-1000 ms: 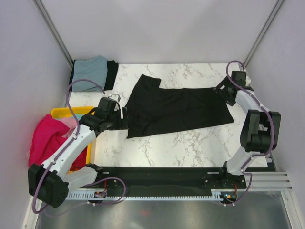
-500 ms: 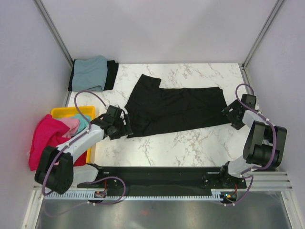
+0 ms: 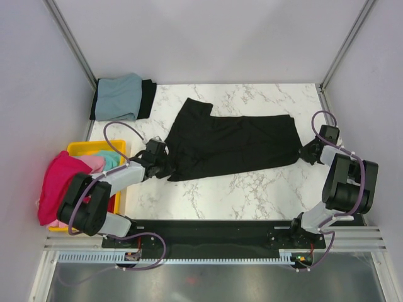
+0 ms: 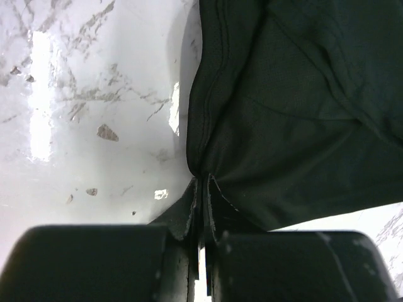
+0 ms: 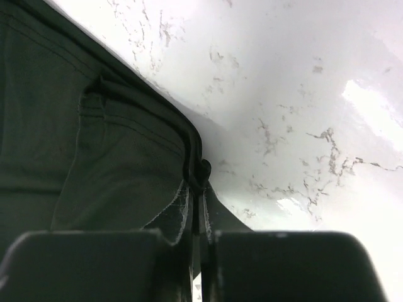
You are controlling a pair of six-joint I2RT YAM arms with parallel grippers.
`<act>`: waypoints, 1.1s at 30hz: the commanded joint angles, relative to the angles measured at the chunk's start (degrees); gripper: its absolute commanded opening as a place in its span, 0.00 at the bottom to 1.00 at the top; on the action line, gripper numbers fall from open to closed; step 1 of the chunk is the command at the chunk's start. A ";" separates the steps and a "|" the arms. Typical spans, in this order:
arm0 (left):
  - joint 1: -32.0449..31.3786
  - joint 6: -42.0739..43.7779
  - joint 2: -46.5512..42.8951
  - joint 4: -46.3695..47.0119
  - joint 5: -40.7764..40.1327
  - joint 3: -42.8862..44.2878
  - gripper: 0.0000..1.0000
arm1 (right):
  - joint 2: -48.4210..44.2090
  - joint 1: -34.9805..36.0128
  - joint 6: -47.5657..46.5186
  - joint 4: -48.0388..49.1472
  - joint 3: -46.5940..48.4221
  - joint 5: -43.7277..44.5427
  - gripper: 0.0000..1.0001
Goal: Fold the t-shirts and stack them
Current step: Fold the tshirt
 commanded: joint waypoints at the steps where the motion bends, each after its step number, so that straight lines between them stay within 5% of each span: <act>1: -0.27 1.72 2.66 -0.23 -1.11 1.00 0.02 | 0.88 -0.20 -0.10 -0.18 -1.70 -0.10 0.00; 18: -0.09 1.81 -17.63 -17.46 -4.63 -1.89 0.02 | -21.17 -1.25 5.95 -12.84 -12.06 11.14 0.02; 19: -0.09 1.46 -18.51 -18.68 -4.11 -2.76 0.04 | -23.88 -1.43 6.22 -13.10 -12.86 11.67 0.11; 20: -0.09 1.11 -19.31 -19.13 -3.50 -3.20 0.10 | -25.04 -1.52 6.31 -13.11 -13.39 11.77 0.30; 21: -0.18 0.15 -21.40 -19.40 -2.53 -3.73 0.39 | -25.75 -1.69 6.23 -13.19 -13.74 11.77 0.71; 23: -0.09 -0.65 -23.61 -20.10 -0.07 -4.96 0.65 | -26.72 -1.69 5.62 -13.98 -13.04 11.42 0.96; 24: -0.18 -0.74 -25.62 -20.71 0.63 -4.27 0.77 | -26.98 -1.69 3.96 -14.42 -11.56 10.89 0.97; 26: -0.18 -0.31 -27.57 -22.82 2.75 -2.52 0.82 | -29.87 -1.52 2.54 -16.96 -9.36 12.29 0.98; 29: -0.18 2.58 -29.07 -27.02 2.49 3.54 0.83 | -38.02 0.41 0.25 -18.99 -5.23 13.52 0.98; 33: -0.09 8.74 -27.93 -32.83 2.14 14.25 0.83 | -43.60 13.37 0.34 -21.45 2.58 15.90 0.98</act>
